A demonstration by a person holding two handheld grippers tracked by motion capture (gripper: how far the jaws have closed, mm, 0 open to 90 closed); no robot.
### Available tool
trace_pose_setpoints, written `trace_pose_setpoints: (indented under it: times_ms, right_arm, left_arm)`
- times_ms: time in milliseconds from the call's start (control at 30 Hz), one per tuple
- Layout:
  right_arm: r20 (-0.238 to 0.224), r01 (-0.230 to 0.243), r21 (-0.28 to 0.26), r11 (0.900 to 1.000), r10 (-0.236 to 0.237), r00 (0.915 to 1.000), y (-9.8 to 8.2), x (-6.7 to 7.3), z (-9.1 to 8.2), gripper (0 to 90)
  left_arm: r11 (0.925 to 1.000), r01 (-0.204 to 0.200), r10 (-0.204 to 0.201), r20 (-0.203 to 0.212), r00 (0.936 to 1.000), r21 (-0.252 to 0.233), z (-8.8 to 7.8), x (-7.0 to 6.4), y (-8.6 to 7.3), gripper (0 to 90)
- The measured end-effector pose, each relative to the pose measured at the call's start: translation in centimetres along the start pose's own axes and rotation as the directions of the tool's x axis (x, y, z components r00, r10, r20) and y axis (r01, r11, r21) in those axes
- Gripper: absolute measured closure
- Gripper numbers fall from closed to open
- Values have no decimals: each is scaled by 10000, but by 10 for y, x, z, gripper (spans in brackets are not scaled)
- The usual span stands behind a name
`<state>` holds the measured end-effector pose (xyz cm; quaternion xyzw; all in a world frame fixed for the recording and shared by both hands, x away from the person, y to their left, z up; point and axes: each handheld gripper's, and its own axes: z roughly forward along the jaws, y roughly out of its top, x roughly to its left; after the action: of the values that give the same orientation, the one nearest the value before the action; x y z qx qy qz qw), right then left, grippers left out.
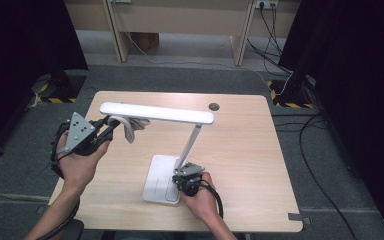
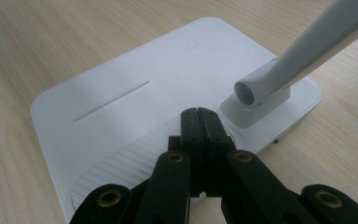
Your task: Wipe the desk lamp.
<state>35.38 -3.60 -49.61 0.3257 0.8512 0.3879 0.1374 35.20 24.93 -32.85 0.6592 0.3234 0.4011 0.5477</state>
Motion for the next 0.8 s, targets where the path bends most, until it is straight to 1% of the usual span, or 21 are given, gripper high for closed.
trace_pose_setpoints:
  times_ms: [67, 100, 133, 200, 433, 800]
  right_arm:
    - [-4, -7, -23, 10000, 7, 10000, 0, 0, 0, 900]
    - [0, -5, -26, 10000, 5, 10000, 0, 0, 0, 900]
    - [2, -7, -28, 10000, 7, 10000, 0, 0, 0, 900]
    - [14, -80, -10, 10000, 80, 10000, 0, 1, 0, 900]
    - [21, -47, -33, 10000, 47, 10000, 0, 0, 0, 900]
    - [52, -16, -60, 10000, 17, 10000, -1, 1, 0, 900]
  left_arm:
    - [9999, -105, 105, 56, 9999, 15, 1, -3, 2, 787]
    - [10000, -79, 78, 71, 9999, 39, 2, -4, 2, 787]
    - [9998, -184, 184, 28, 9998, 26, 2, -5, 2, 787]
    - [9999, -170, 170, 42, 9998, 28, 3, -7, 3, 787]
    - [9999, -131, 132, 167, 9998, -25, 8, -15, 4, 786]
    - [9998, -180, 181, 368, 9992, -53, 15, -26, 7, 787]
